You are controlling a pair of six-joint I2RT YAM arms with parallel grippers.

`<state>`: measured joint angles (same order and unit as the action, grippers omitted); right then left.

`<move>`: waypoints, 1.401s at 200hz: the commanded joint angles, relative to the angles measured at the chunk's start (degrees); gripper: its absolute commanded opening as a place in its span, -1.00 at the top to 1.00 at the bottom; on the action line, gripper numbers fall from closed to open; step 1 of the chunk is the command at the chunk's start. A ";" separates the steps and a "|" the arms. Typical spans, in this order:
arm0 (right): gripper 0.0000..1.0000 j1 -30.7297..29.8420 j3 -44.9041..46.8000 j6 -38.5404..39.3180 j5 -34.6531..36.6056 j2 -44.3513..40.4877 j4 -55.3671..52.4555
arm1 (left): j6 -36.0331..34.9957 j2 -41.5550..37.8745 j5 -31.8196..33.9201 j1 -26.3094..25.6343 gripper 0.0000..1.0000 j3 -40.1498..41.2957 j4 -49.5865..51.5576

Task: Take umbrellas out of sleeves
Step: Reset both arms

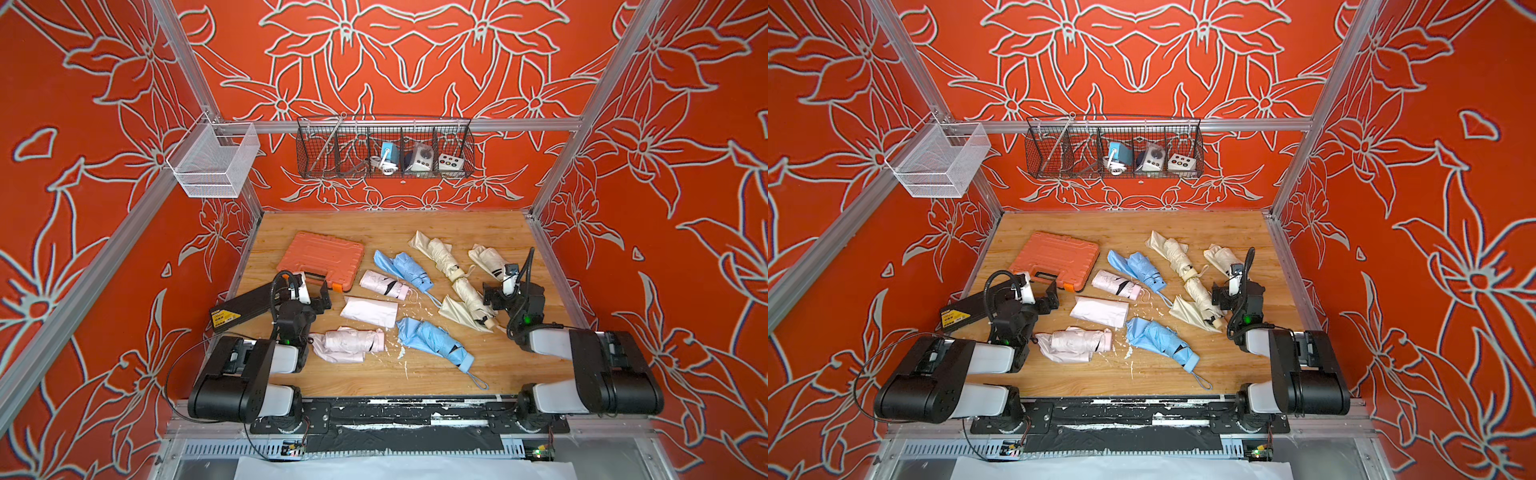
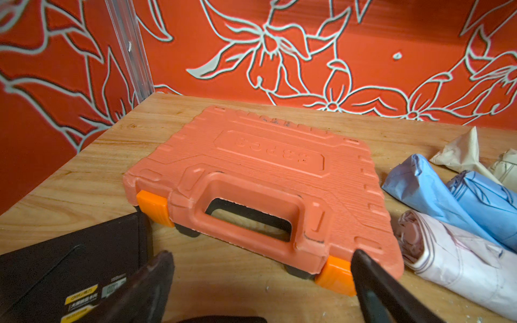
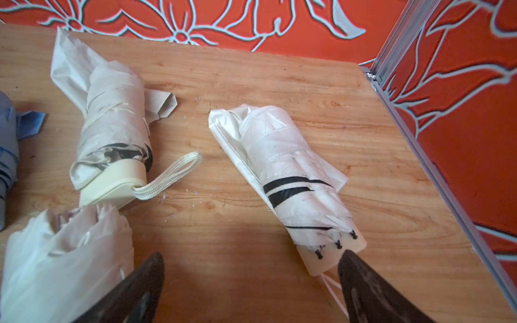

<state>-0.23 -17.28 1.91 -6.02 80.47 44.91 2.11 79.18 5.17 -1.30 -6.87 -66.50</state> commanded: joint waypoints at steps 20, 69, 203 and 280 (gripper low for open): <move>-0.97 0.26 -1.44 0.46 0.06 0.50 0.36 | -1.76 0.73 -0.67 -0.57 -0.95 -0.61 -1.26; -0.97 0.28 -1.28 0.55 0.13 0.26 0.36 | -1.80 0.72 -0.69 -0.69 -0.95 -0.68 -1.29; -0.97 0.27 -0.92 0.52 0.31 0.34 1.24 | -1.85 0.99 -0.60 -0.72 -0.95 -0.67 -1.70; -0.97 0.23 -0.83 0.35 0.26 0.57 1.85 | -3.60 1.44 -2.25 -1.84 -0.95 -0.41 -2.49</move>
<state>-0.23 -17.63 1.91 -6.02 80.58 45.04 -0.16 80.49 3.68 -2.98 -6.92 -66.96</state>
